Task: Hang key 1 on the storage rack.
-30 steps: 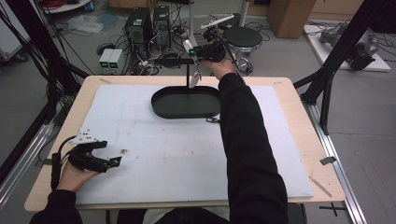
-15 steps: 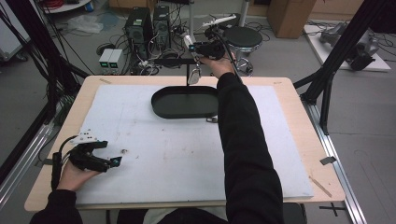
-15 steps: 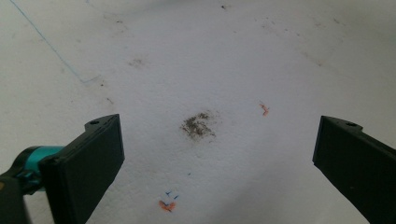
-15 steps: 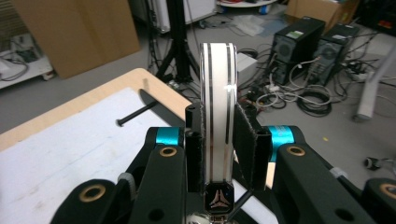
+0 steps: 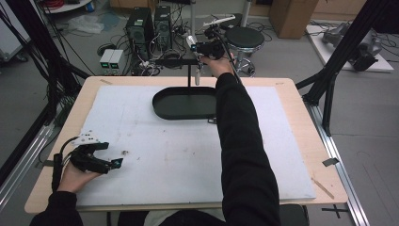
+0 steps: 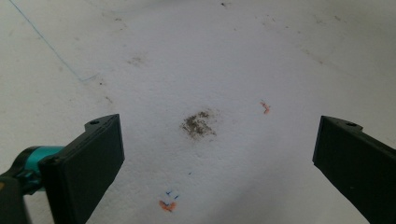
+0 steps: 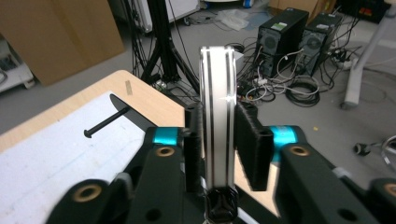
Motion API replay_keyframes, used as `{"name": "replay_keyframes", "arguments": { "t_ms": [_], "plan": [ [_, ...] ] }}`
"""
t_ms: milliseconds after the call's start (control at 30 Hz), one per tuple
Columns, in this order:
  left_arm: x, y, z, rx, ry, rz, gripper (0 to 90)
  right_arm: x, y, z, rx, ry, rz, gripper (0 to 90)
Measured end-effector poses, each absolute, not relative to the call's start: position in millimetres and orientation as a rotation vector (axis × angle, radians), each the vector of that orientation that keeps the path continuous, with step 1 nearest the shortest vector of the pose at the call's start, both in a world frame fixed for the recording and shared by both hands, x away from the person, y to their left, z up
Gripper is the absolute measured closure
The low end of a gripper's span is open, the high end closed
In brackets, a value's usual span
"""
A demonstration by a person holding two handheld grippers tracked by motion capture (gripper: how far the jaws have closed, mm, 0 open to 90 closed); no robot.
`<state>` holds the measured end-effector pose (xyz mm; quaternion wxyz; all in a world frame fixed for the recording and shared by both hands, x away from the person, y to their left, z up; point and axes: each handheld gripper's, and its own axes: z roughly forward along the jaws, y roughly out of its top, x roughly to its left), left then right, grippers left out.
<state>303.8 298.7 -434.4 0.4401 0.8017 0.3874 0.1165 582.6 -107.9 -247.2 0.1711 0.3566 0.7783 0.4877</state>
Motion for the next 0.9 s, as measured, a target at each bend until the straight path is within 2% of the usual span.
{"name": "replay_keyframes", "arguments": {
  "t_ms": [33, 133, 300, 400, 900],
  "plan": [
    [303.6, 298.7, -434.2, 1.992, 0.962, 0.288, 2.5, 582.3, -108.6, -248.2, 1.045, 2.204, 1.392, 58.4],
    [303.2, 298.6, -434.0, 1.991, 0.963, 0.291, 2.5, 581.8, -112.0, -249.9, 1.070, 2.228, 1.403, 45.3],
    [303.2, 298.3, -434.1, 1.992, 0.962, 0.293, 2.5, 578.1, -116.5, -252.5, 1.084, 2.250, 1.361, 11.9],
    [303.1, 298.2, -434.0, 1.996, 0.960, 0.290, 2.5, 577.0, -119.5, -256.1, 1.084, 2.270, 1.329, 0.8],
    [303.0, 298.0, -434.1, 2.003, 0.961, 0.294, 2.4, 552.5, -142.3, -262.0, 1.043, 2.287, 1.323, 0.7]
  ]
}}
